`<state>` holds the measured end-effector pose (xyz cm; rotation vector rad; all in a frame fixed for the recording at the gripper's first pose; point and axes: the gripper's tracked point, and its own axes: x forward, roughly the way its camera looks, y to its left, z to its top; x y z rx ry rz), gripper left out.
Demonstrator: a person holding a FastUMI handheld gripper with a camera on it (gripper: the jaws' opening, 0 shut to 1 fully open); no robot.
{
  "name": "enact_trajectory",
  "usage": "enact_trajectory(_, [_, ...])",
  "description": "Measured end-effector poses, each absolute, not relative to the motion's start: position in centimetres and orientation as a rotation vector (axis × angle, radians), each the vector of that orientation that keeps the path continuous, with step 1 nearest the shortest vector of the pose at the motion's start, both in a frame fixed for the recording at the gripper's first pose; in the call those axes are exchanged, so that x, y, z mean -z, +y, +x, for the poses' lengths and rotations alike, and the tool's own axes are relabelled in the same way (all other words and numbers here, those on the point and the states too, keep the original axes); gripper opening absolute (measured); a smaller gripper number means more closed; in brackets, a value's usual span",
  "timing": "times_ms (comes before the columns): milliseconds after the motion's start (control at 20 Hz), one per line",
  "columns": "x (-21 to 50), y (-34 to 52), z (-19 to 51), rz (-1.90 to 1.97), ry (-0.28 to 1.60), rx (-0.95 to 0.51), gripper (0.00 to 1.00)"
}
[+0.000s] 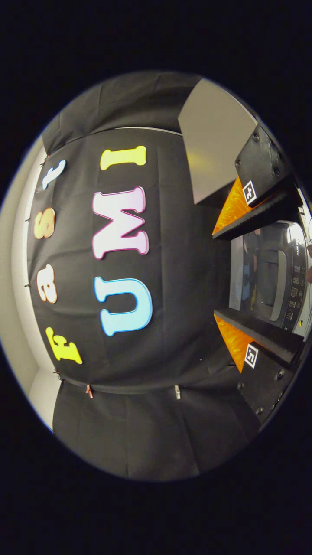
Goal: Put the clothes into the washing machine and then close the washing machine lid.
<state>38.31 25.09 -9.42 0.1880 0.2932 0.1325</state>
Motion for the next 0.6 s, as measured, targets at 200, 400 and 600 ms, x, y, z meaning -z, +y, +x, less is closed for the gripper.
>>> enact_trajectory(200, [3.9, 22.1, 35.4, 0.166, 0.194, -0.138, 1.00])
enact_trajectory(400, [2.4, 18.8, 31.6, 0.172, 0.166, -0.145, 0.99])
enact_trajectory(600, [2.0, 14.7, 27.5, 0.116, 0.151, -0.135, 0.99])
